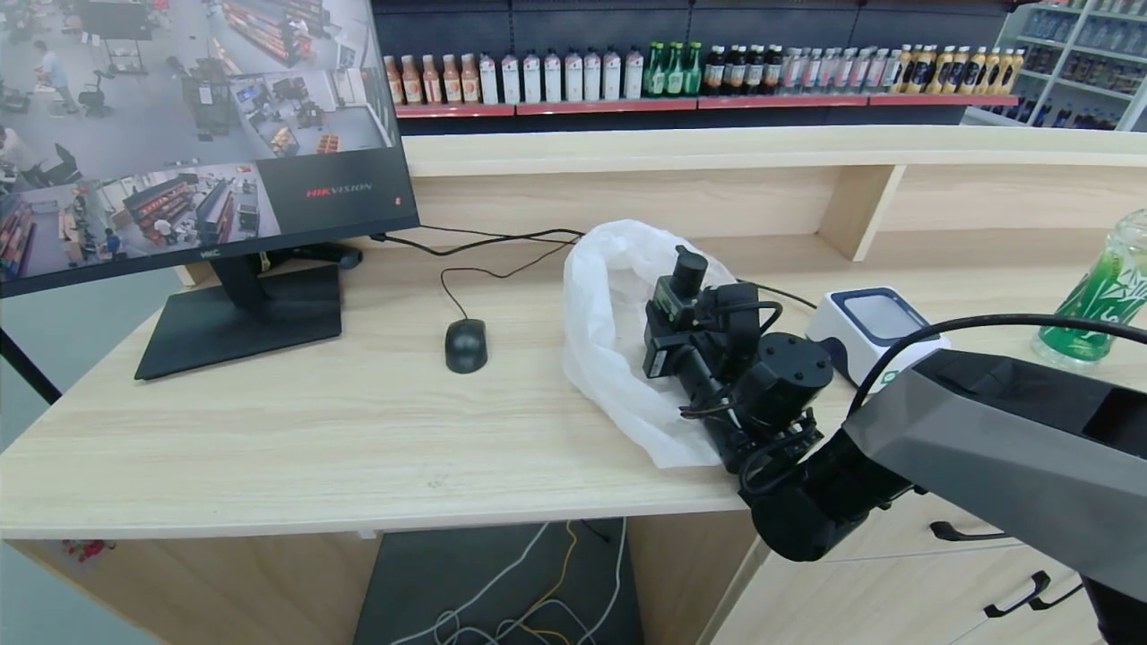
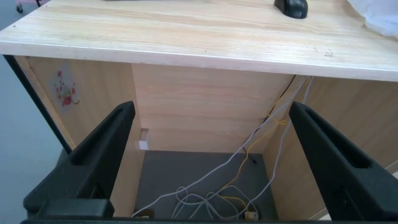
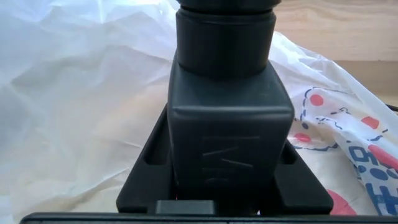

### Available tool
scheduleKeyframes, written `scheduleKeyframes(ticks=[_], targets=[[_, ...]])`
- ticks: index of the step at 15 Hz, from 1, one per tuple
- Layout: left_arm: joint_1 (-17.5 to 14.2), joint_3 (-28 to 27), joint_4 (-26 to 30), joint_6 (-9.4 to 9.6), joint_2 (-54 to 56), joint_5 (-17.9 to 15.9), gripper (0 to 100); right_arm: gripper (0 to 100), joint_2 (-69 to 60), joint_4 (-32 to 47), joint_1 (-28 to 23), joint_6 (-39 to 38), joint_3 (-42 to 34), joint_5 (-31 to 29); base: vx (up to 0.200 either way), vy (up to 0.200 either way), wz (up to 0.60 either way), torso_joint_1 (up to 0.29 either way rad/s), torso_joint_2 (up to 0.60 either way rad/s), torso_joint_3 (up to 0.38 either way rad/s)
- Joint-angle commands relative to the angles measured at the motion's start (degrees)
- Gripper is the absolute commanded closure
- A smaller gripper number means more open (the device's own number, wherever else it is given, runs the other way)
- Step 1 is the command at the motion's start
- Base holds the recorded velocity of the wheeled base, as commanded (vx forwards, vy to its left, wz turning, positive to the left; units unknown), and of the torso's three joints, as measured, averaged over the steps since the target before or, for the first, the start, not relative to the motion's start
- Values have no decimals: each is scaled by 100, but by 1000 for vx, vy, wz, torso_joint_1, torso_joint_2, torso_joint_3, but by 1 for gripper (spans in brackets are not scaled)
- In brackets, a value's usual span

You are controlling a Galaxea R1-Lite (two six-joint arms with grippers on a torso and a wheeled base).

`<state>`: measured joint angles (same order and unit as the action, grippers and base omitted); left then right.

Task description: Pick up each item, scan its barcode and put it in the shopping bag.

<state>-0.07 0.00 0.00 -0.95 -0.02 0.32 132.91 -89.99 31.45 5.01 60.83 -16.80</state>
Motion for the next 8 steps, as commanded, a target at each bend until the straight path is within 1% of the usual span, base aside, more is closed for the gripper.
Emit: scheduleKeyframes(ticks=[1, 8], targets=[[-1, 0, 0, -2, 2, 3, 0, 100, 121, -1, 1, 0, -1, 1, 0, 0, 0, 0, 0, 0], [-1, 0, 0, -2, 2, 3, 0, 100, 138, -1, -7, 9, 34, 80, 0, 0, 0, 0, 0, 0]])
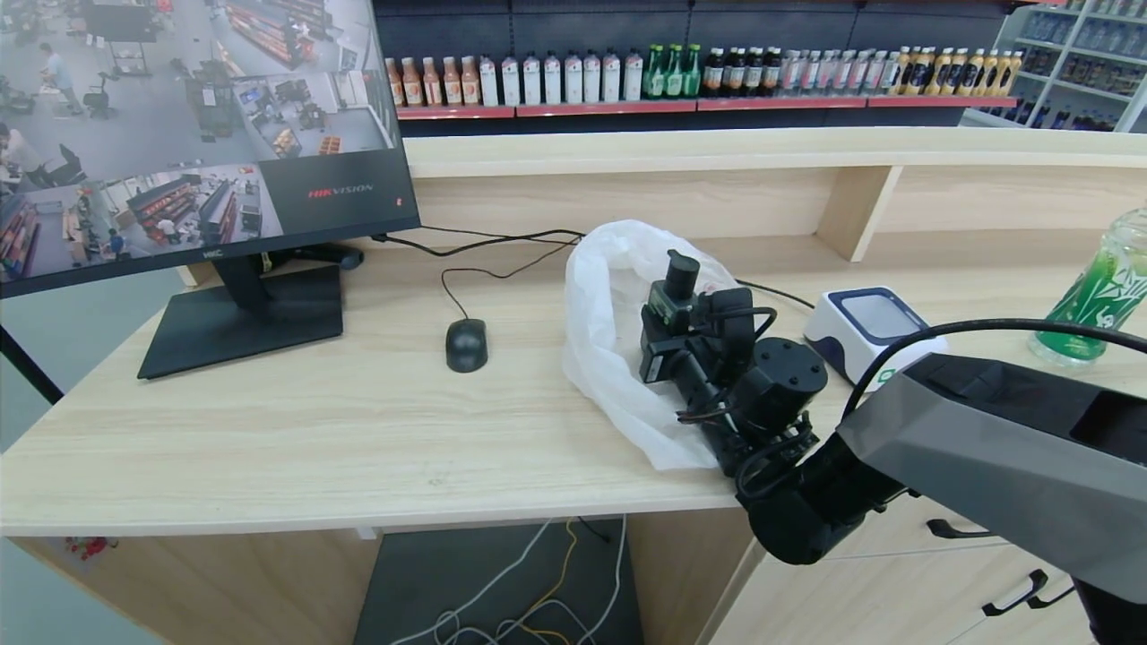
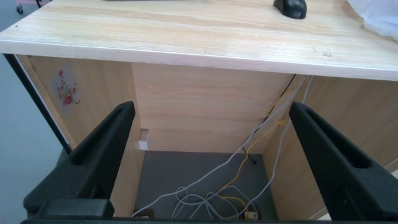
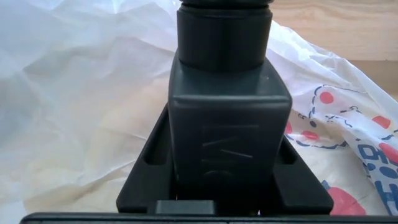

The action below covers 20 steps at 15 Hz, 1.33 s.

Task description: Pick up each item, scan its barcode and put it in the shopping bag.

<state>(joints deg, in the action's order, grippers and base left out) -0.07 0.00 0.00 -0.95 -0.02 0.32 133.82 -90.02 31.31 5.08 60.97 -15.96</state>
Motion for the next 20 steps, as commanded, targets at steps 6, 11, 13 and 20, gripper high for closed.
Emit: scheduleKeyframes(ticks=[6, 11, 13, 20], targets=[[-1, 0, 0, -2, 2, 3, 0, 0, -13, 2, -10, -51, 56, -4, 0, 0, 0, 0, 0, 0], [-1, 0, 0, -2, 2, 3, 0, 0, -233, 2, -10, -51, -23, -4, 0, 0, 0, 0, 0, 0], [-1, 0, 0, -2, 2, 3, 0, 0, -339, 2, -2, -113, -102, -4, 0, 0, 0, 0, 0, 0], [-1, 0, 0, -2, 2, 3, 0, 0, -1095, 2, 34, -174, -709, -4, 0, 0, 0, 0, 0, 0]])
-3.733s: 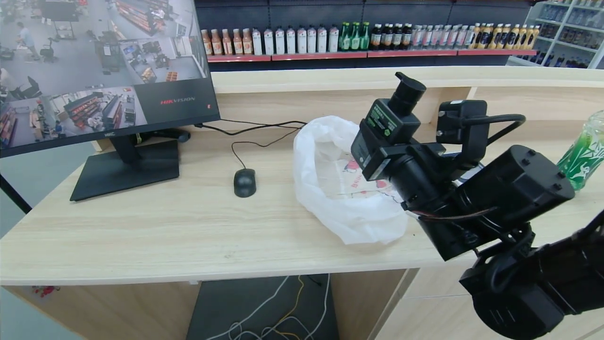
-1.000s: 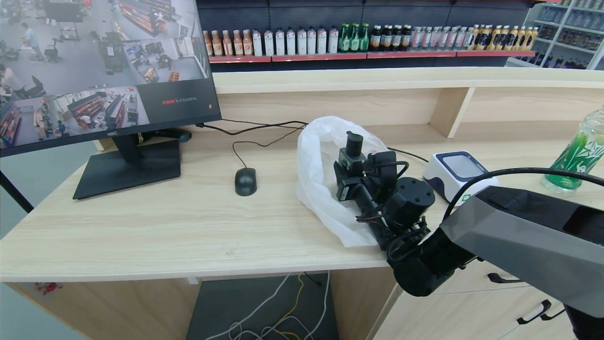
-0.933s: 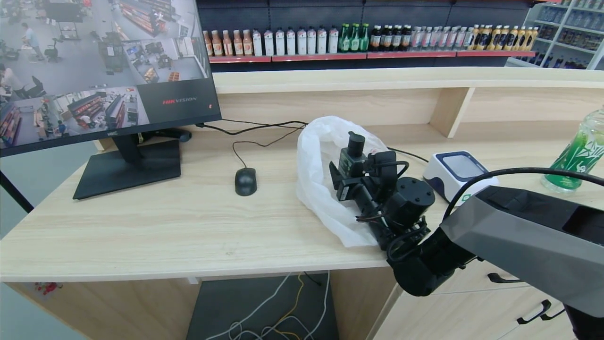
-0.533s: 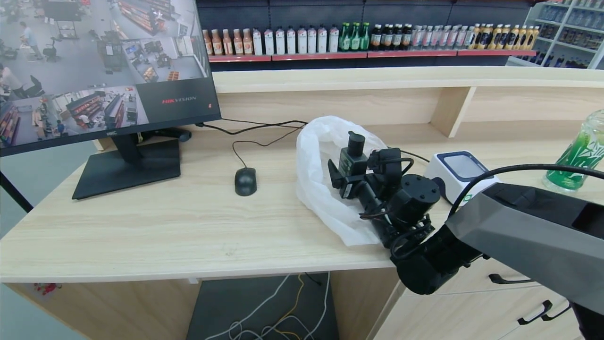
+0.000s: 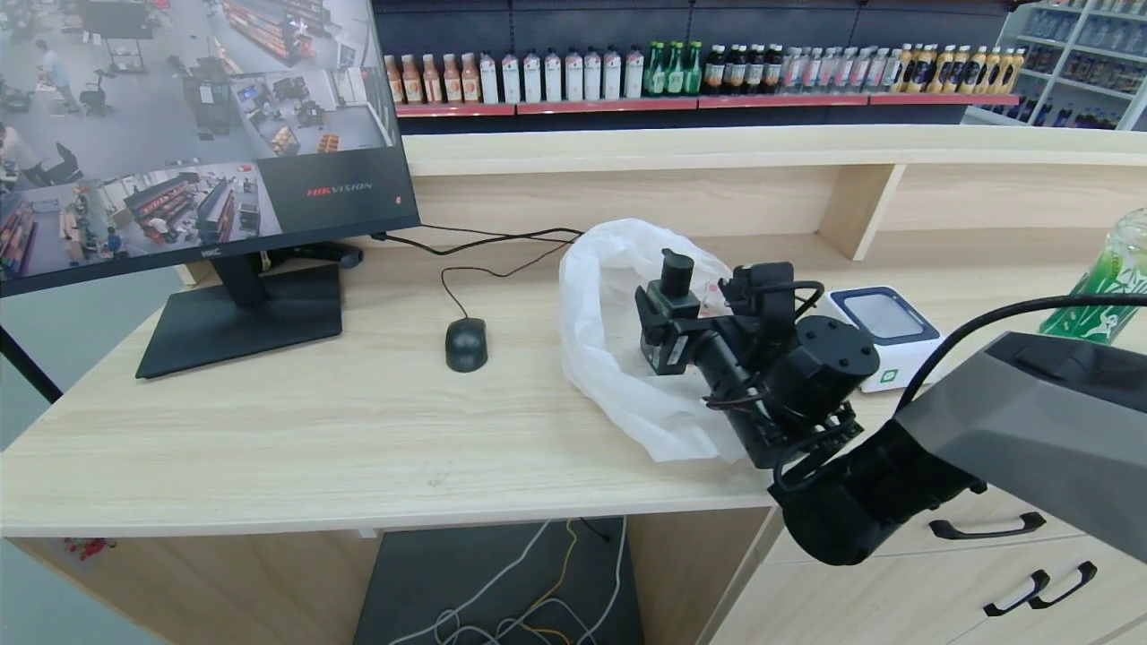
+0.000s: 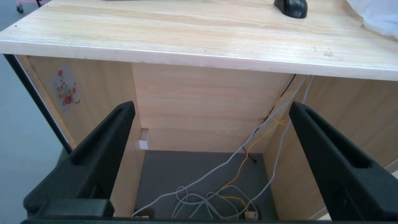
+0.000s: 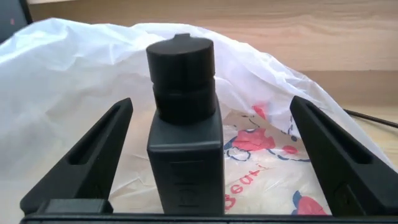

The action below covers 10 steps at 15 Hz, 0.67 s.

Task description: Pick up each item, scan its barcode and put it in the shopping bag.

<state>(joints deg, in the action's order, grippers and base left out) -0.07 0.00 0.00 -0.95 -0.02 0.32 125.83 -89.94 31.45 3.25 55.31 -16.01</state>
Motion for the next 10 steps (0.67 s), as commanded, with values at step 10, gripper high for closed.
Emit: scheduleKeyframes(ticks=[10], targets=[[-1, 0, 0, -2, 2, 3, 0, 0, -2827, -6, 819, -18, -2780, 1, 0, 0, 0, 0, 0, 0]])
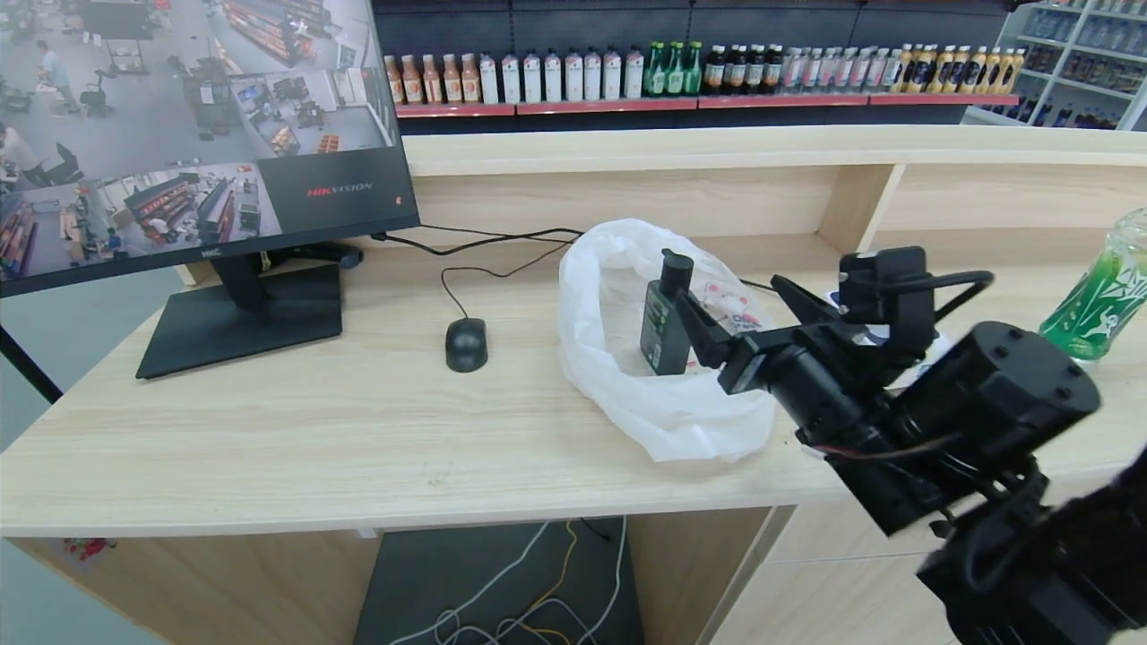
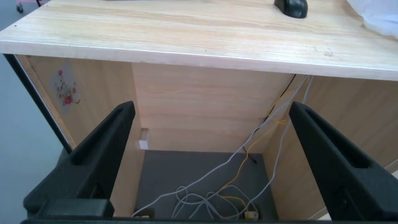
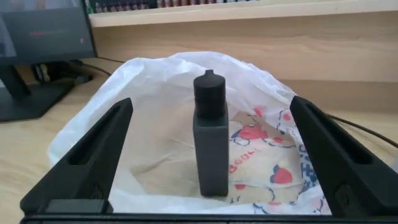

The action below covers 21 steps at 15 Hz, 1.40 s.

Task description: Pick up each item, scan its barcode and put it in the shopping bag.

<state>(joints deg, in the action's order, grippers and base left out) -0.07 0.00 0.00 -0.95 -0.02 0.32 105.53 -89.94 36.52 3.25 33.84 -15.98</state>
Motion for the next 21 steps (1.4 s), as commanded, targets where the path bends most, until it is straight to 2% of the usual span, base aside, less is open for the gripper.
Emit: scheduleKeyframes(ticks=[1, 6, 11, 13, 14, 16, 18, 21], targets=[[-1, 0, 0, -2, 2, 3, 0, 0, -1052, -6, 338, -18, -844, 34, 0, 0, 0, 0, 0, 0], [-1, 0, 0, 25, 2, 3, 0, 0, -1307, -6, 338, 149, -1020, 227, 0, 0, 0, 0, 0, 0], [-1, 0, 0, 25, 2, 3, 0, 0, -1369, -6, 197, -150, -1125, 359, 0, 0, 0, 0, 0, 0], [-1, 0, 0, 16, 2, 3, 0, 0, -1360, -6, 180, -167, -1160, 359, -200, 0, 0, 0, 0, 2], [-1, 0, 0, 34, 2, 3, 0, 0, -1360, -6, 145, -158, -1169, 350, -200, 0, 0, 12, 22, 2], [7, -9, 18, 192, 2, -5, 0, 0, -1395, -6, 83, -150, -1169, 324, 0, 0, 0, 0, 0, 0], [-1, -9, 18, 192, 2, 3, 0, 0, -1395, -6, -163, -211, -1143, 324, 0, 0, 0, 0, 0, 0], [7, -9, 26, 192, 2, 3, 0, 0, -1395, -6, -207, -264, -1117, 324, 0, -67, 0, 1, 2, 1]])
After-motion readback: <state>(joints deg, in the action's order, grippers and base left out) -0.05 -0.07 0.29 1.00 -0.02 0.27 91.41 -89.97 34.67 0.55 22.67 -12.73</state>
